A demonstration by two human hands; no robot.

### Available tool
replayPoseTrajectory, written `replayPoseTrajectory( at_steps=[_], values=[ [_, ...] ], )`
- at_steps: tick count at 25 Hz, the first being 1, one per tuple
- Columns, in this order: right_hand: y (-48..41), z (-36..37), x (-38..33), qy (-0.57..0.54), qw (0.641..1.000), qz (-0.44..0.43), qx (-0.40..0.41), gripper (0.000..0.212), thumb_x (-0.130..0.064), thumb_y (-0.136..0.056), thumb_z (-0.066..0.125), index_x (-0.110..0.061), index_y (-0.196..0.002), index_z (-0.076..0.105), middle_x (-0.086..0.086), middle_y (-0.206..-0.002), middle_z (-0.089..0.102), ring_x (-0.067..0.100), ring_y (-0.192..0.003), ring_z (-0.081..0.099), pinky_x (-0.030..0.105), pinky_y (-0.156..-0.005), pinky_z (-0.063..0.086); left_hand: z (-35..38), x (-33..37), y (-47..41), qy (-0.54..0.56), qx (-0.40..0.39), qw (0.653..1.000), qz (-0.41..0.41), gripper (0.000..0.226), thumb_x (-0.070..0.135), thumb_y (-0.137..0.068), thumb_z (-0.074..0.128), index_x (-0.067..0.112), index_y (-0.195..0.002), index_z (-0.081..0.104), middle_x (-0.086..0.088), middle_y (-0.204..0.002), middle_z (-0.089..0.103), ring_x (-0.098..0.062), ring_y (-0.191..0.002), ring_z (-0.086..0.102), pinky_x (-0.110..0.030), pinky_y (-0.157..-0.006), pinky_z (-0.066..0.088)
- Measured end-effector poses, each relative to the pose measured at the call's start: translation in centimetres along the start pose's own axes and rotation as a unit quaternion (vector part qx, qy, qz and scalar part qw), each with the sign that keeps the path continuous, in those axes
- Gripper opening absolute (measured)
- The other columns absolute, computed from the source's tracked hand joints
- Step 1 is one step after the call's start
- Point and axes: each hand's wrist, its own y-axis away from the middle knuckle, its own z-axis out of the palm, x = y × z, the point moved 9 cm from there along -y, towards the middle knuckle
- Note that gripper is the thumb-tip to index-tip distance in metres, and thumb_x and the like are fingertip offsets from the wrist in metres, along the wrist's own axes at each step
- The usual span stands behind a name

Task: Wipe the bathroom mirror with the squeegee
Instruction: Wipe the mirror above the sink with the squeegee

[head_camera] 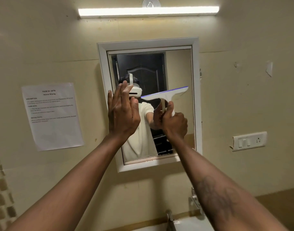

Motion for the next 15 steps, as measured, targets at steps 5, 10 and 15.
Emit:
replayPoseTrajectory(
  at_steps=[5, 10, 15],
  values=[
    [5.0, 1.9, 3.4, -0.034, 0.998, 0.044, -0.021, 0.079, -0.083, -0.092, 0.017, -0.024, -0.072, 0.064, -0.010, -0.065, 0.057, 0.012, -0.062, 0.060, 0.022, -0.054, 0.040, -0.2, -0.9, 1.3, 0.004, -0.009, 1.000, -0.015, 0.045, 0.011, -0.104, 0.053, 0.009, -0.148, 0.048, -0.009, -0.165, 0.039, -0.025, -0.156, 0.031, -0.053, -0.131, 0.012],
    [10.5, 1.6, 8.8, -0.036, 0.994, 0.092, -0.038, 0.073, -0.083, -0.091, 0.017, -0.027, -0.061, 0.054, -0.015, -0.060, 0.053, 0.010, -0.059, 0.057, 0.021, -0.050, 0.037, -0.3, -2.5, 2.9, -0.007, -0.015, 1.000, -0.022, 0.047, 0.012, -0.105, 0.051, 0.009, -0.152, 0.044, -0.010, -0.165, 0.039, -0.025, -0.156, 0.032, -0.053, -0.131, 0.014],
    [14.8, 1.1, 14.0, 0.002, 0.987, 0.150, -0.063, 0.083, -0.078, -0.095, 0.018, -0.015, -0.063, 0.062, 0.002, -0.063, 0.063, 0.019, -0.058, 0.061, 0.029, -0.050, 0.044, 0.1, -3.3, 4.6, -0.002, -0.023, 0.999, -0.034, 0.044, 0.011, -0.105, 0.052, 0.011, -0.149, 0.047, -0.008, -0.163, 0.042, -0.024, -0.154, 0.035, -0.054, -0.130, 0.017]
  ],
)
